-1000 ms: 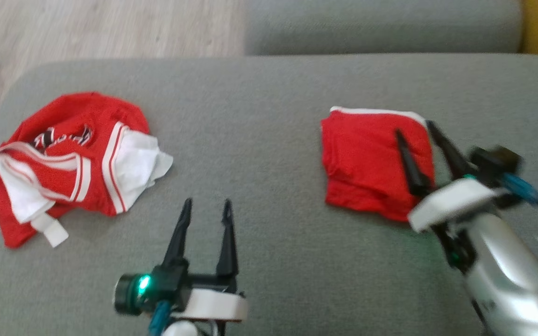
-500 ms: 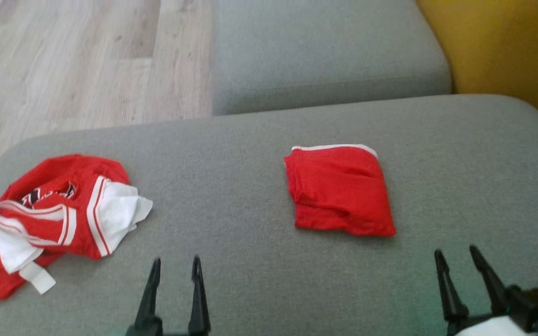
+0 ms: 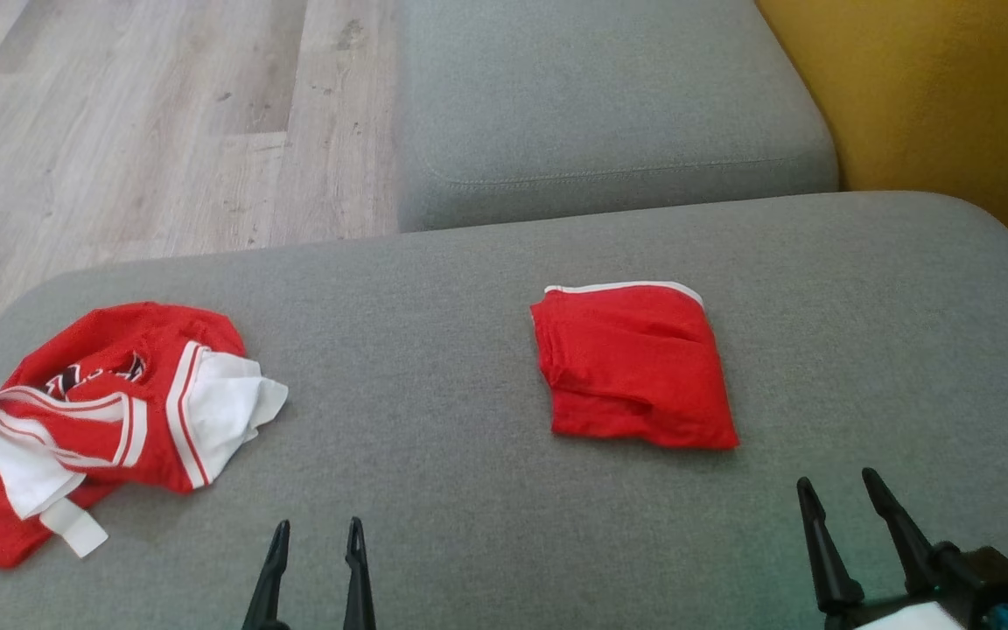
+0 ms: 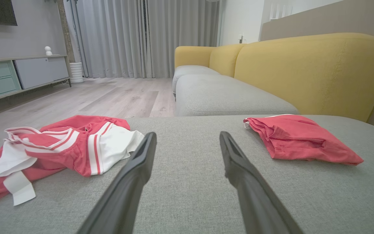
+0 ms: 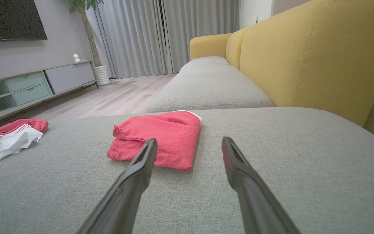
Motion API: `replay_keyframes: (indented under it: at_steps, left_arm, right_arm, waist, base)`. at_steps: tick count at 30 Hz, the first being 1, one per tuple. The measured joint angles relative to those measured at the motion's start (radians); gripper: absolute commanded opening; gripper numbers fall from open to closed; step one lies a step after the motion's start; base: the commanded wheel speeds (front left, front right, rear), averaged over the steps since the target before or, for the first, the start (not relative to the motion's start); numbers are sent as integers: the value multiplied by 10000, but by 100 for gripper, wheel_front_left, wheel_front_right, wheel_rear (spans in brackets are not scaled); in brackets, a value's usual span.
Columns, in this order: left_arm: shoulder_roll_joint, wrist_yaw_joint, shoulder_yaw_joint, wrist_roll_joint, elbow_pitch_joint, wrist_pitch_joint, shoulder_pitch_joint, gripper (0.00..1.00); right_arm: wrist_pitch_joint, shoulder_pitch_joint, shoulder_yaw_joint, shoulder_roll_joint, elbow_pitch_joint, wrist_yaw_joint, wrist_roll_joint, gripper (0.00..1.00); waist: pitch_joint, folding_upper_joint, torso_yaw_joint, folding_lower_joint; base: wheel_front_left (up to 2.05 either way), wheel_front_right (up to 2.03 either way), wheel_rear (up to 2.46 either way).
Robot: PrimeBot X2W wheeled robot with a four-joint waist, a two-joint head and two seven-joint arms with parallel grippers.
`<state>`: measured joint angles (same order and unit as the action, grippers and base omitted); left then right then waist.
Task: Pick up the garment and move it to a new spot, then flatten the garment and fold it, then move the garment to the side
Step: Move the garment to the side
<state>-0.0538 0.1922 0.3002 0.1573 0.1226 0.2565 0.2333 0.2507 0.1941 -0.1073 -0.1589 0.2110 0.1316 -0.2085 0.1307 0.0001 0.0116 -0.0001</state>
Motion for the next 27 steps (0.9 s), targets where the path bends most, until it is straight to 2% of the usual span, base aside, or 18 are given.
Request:
replay_keyframes:
  at_steps: [27]
  left_arm:
    - [0, 27, 58, 35, -8, 0, -9, 100]
  right_arm:
    - [0, -3, -169, -27, -2, 0, -115, 100]
  waist:
    - [-354, 0, -134, 1]
  base:
    - [0, 0, 0]
